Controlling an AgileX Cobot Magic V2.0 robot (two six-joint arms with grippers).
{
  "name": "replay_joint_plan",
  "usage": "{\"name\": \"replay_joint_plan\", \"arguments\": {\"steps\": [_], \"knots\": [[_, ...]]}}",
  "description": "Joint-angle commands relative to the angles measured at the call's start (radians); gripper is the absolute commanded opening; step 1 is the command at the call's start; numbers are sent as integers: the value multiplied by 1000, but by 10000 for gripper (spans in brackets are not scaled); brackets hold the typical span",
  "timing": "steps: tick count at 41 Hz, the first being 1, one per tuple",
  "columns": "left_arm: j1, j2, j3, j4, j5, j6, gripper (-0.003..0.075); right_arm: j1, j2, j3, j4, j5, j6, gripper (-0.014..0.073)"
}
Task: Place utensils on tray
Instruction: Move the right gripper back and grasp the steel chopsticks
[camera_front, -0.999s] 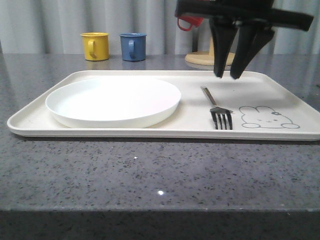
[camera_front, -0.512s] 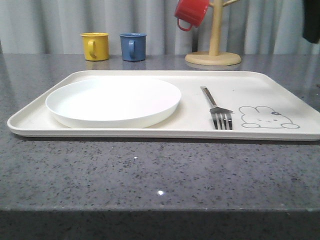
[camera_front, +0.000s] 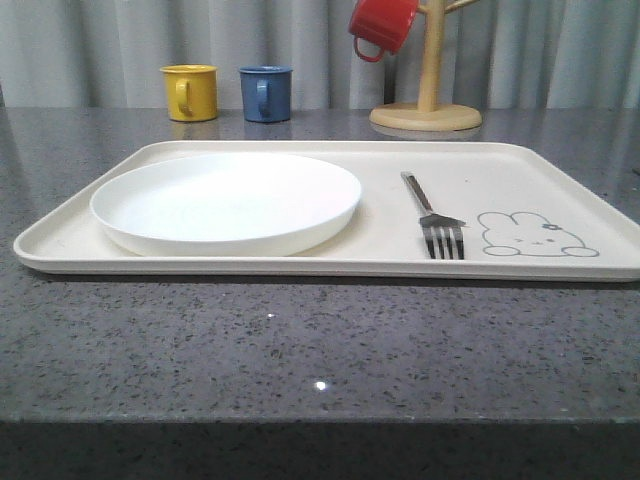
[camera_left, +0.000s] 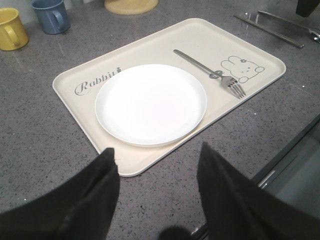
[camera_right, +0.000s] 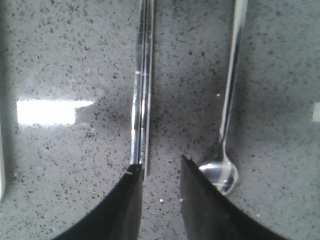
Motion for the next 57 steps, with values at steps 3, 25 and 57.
{"name": "replay_joint_plan", "arguments": {"steps": [3, 25, 57], "knots": [[-8, 8, -23, 3, -76, -9, 355, -7, 22, -21, 5, -15, -22, 231], [-8, 8, -23, 3, -76, -9, 355, -7, 133, -21, 44, -95, -22, 230], [-8, 8, -23, 3, -76, -9, 355, -7, 150, -50, 77, -44, -22, 50]]}}
